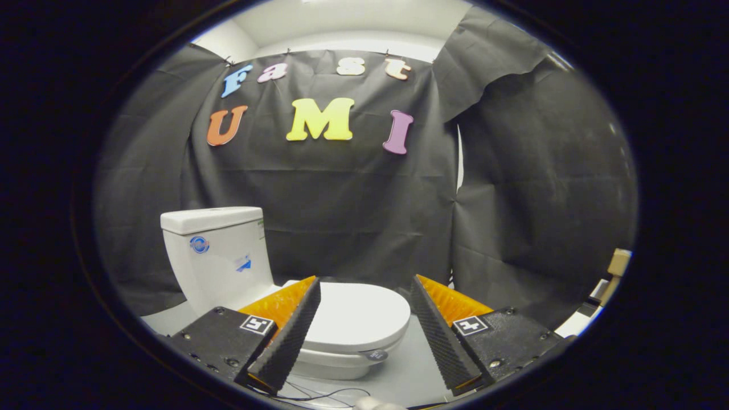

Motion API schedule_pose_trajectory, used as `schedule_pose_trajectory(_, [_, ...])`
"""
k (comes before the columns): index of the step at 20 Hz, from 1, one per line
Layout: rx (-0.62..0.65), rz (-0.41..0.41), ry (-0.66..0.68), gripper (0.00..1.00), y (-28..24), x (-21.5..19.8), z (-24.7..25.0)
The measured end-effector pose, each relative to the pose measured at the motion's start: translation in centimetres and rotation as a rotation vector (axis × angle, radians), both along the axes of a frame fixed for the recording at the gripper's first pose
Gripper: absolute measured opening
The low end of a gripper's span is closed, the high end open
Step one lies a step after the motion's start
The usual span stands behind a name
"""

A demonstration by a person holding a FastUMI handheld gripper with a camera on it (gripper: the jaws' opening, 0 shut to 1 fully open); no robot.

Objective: Open the toilet lid.

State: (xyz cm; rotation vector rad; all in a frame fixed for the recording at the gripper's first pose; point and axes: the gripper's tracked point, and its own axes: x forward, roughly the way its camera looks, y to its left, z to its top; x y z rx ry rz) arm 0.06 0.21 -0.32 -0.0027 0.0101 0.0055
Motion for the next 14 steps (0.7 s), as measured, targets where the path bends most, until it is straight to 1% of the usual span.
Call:
schedule_pose_trajectory(10, [0.001, 0.000, 0.005, 0.99, 0.1, 0.1, -0.1])
schedule_pose_trajectory(14, [0.016, 0.005, 0.013, 0.99, -0.3, 1.6, 0.3])
